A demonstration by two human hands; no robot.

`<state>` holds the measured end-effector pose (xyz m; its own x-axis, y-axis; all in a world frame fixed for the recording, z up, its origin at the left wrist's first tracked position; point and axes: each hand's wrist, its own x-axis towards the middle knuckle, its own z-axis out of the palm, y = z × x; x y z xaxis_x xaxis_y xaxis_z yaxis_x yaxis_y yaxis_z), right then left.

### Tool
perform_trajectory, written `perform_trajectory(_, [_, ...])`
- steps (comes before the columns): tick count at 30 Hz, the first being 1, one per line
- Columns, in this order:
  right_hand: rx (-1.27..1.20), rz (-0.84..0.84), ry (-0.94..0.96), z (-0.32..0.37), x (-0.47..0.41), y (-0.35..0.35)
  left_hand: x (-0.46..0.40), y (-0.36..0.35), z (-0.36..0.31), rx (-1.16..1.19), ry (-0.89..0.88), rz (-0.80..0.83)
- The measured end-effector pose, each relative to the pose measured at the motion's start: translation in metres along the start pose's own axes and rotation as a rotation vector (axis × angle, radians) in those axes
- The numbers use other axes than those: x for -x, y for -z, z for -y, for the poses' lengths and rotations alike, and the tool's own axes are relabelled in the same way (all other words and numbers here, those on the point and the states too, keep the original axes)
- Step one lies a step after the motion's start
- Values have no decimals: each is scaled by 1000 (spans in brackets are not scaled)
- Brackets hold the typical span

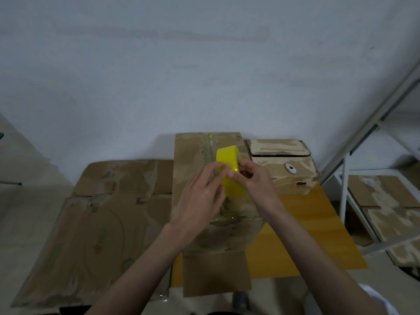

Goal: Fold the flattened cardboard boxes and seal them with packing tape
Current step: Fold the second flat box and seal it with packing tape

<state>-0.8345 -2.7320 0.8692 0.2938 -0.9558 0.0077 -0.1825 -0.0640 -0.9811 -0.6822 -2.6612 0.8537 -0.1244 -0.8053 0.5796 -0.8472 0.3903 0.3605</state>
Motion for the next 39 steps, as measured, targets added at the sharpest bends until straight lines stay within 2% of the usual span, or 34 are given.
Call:
perform_trajectory(4, [-192, 93, -30, 6, -2, -2, 2, 1, 6, 12, 5, -61])
perform_trajectory(8, [-225, 155, -21, 7, -3, 2, -13, 6, 13, 42, 10, -68])
perform_trajectory(13, [-33, 237, 104, 0, -6, 17, -61, 7, 28, 195, 266, 51])
perform_trajectory(19, [323, 209, 301, -15, -17, 37, -92, -3, 45, 289, 418, 131])
perform_trajectory(26, [416, 279, 440, -28, -21, 51, -107, -15, 48, 379, 578, 220])
perform_trajectory(29, [383, 287, 436, -33, -21, 56, -107, -16, 49, 393, 584, 238])
perform_trajectory(31, [312, 304, 382, -35, -23, 61, -103, -13, 52, 487, 589, 277])
perform_trajectory(36, [-15, 435, 186, -39, -29, 74, -85, -10, 64, 737, 577, 499])
perform_trajectory(39, [-155, 493, 116, -39, -32, 77, -81, -12, 68, 808, 535, 505])
